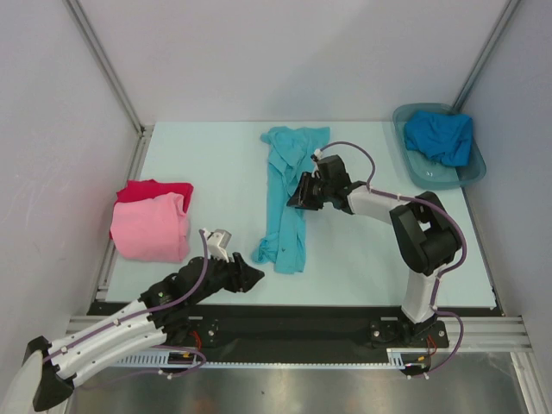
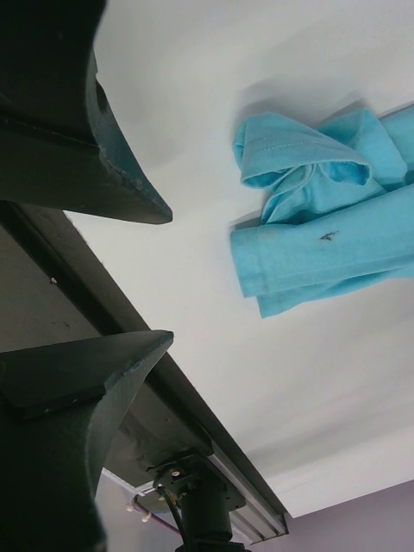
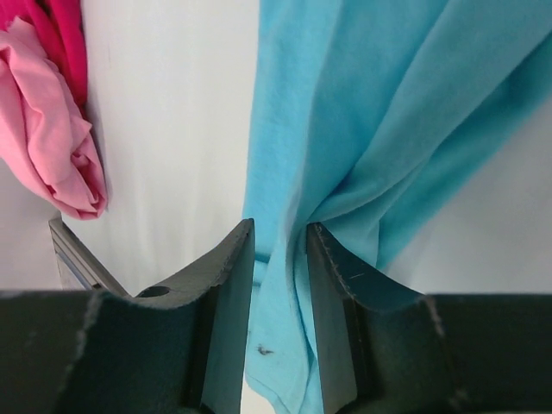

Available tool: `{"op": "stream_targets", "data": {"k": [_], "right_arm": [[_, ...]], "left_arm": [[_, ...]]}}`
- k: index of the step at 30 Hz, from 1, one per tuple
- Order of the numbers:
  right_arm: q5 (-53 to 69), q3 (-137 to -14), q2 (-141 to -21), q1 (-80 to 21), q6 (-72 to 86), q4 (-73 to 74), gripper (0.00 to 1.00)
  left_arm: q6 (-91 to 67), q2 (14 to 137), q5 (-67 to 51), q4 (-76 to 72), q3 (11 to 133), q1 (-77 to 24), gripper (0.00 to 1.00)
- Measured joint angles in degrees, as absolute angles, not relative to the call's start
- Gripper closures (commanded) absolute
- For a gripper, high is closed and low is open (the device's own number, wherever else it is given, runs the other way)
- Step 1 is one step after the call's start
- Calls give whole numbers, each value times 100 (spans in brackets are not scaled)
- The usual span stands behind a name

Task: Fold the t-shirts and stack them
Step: Fold the tshirt

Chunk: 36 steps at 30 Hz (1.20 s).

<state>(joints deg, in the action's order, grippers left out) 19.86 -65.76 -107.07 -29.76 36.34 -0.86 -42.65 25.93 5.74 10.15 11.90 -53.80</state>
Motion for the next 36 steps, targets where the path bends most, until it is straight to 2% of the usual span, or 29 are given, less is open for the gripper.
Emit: {"op": "stream_targets", "data": {"k": [7,36], "right_arm": [[1981,-6941,-10748,-2978,3588,43,65],[1979,-7118,-10844,-2899,3428,416,66]], "left_arm": [[-4268,2534,576,1059,1157,-5387,41],[-4265,2512,580,1127,1157,-5389,41]]}}
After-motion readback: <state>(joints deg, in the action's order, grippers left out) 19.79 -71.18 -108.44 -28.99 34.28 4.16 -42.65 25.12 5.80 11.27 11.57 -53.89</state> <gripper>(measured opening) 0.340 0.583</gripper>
